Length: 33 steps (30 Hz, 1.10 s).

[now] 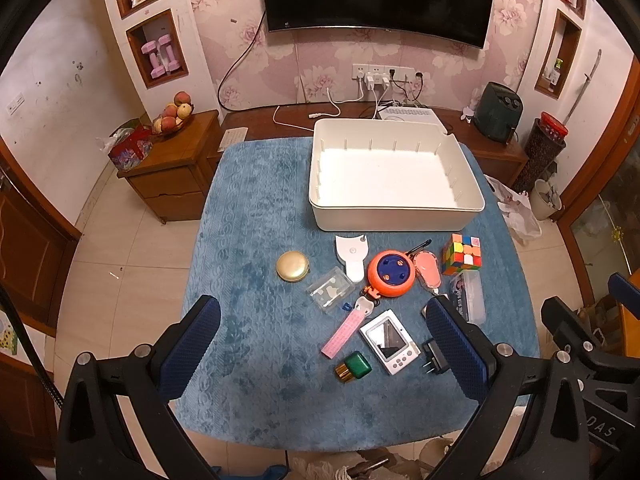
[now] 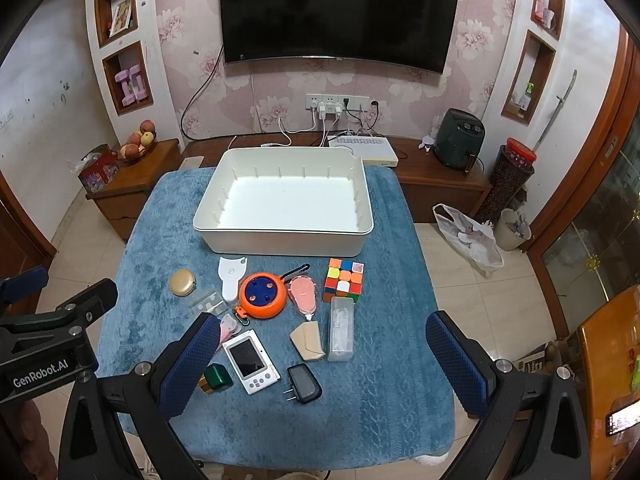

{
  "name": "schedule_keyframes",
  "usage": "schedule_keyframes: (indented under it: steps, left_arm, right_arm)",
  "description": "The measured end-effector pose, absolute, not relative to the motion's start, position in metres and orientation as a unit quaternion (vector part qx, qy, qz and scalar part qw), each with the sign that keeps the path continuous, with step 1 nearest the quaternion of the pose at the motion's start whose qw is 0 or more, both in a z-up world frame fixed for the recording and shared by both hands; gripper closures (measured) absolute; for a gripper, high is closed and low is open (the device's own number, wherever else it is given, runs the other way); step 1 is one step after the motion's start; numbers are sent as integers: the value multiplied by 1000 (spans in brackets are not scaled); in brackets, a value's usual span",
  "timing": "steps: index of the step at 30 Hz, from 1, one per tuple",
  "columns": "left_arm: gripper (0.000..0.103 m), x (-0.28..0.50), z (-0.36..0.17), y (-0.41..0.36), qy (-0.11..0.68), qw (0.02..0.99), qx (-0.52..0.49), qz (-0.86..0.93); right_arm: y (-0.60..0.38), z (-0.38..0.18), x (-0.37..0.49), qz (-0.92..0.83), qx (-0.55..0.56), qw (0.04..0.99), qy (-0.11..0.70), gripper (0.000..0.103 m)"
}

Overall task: Organize rigid objects
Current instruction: 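Move both tools toward the items in front of the white bin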

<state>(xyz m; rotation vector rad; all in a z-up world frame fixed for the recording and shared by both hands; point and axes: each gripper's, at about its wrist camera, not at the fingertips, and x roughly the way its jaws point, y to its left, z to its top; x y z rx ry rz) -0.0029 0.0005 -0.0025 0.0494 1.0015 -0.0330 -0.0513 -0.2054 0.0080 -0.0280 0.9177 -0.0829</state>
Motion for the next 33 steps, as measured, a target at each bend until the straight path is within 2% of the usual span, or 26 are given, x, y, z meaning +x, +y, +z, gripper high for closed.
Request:
schedule_keyframes:
  steps: [33]
  left_arm:
    - [1, -2, -6, 2, 481, 877, 23, -15]
  right_arm:
    - [-190, 6, -56, -33, -8, 896, 443, 0]
